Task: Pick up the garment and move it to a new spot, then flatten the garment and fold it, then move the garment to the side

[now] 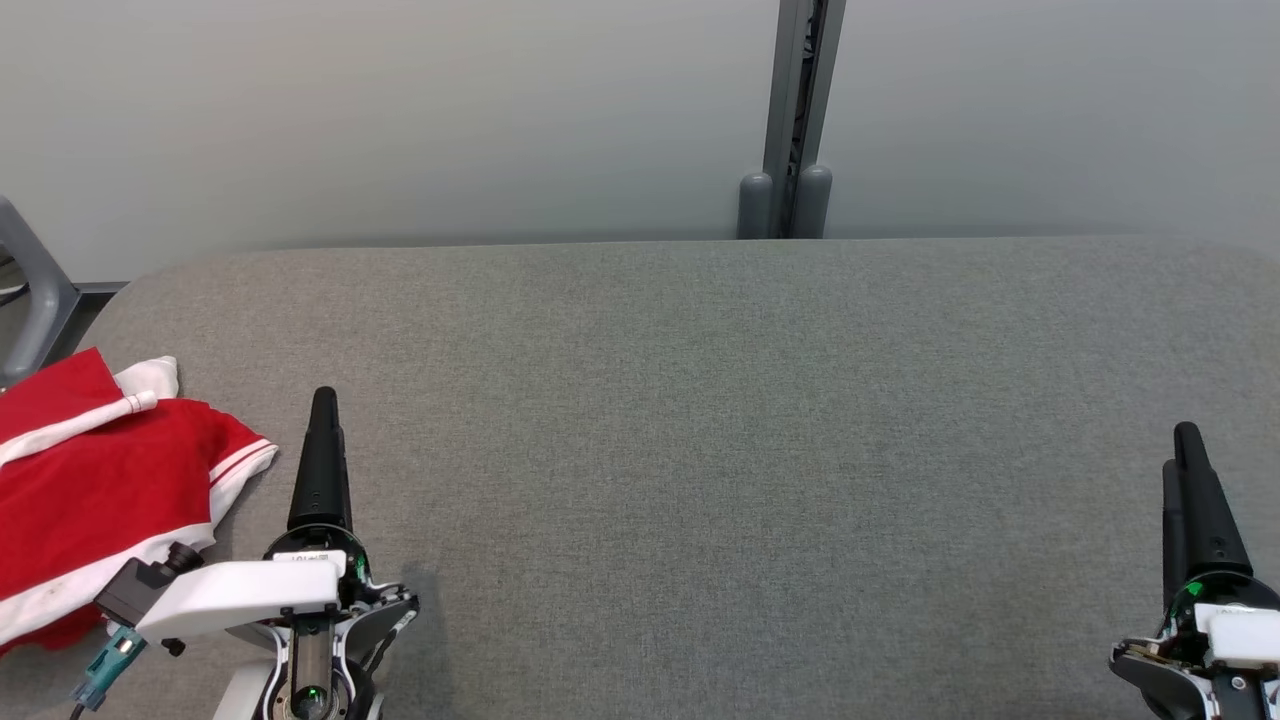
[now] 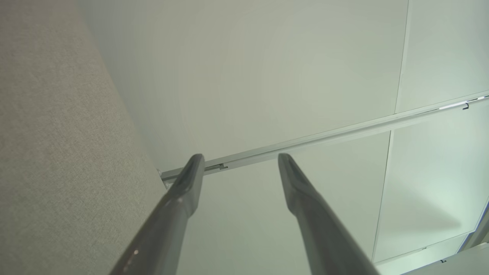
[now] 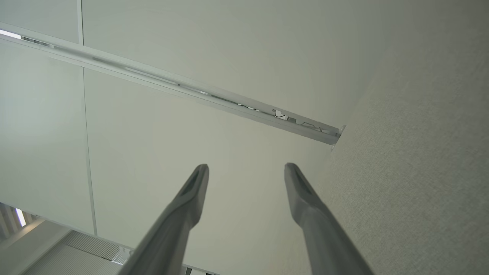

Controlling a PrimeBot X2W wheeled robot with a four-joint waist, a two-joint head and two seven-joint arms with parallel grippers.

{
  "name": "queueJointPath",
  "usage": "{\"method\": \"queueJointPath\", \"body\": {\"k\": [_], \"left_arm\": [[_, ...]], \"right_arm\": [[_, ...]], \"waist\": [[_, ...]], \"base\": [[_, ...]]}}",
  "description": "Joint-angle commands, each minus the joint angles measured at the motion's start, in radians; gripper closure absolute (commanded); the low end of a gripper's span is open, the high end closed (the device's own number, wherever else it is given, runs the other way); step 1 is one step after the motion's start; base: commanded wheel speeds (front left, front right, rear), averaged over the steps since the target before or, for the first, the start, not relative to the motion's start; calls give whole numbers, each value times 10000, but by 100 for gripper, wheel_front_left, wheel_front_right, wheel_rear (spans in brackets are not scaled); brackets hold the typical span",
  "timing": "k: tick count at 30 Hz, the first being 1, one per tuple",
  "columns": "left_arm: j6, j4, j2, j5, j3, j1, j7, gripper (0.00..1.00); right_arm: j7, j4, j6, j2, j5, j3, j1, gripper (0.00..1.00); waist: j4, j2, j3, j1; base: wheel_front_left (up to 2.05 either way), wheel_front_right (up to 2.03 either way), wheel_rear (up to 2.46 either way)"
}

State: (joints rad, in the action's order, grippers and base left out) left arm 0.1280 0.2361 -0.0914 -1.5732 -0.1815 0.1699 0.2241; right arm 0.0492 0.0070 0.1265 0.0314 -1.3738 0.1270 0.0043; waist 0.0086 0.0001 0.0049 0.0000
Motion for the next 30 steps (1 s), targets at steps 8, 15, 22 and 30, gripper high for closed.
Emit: {"method": "queueJointPath", "body": {"k": [8,15,22,30], "left_arm": [[34,-418,-171,1363,674,-175,79,0],[36,-673,-211,3027,1122,-381,130,0],[38,-961,-218,4453,1512,-624,178,0],[39,-1228,-316,6237,1890,-848,222,0]], "right_arm": [[403,-95,54,131,1497,-625,-259,0],[689,-36,57,146,2710,-1071,-290,0],[952,46,59,164,3873,-1363,-328,0],[1196,176,62,177,5296,-1616,-406,0]], "waist": [[-27,-1,-15,0],[-62,-1,-10,0],[-68,-1,-27,0],[-86,-1,-51,0]], "base": [[0,0,0],[0,0,0],[0,0,0],[0,0,0]]}}
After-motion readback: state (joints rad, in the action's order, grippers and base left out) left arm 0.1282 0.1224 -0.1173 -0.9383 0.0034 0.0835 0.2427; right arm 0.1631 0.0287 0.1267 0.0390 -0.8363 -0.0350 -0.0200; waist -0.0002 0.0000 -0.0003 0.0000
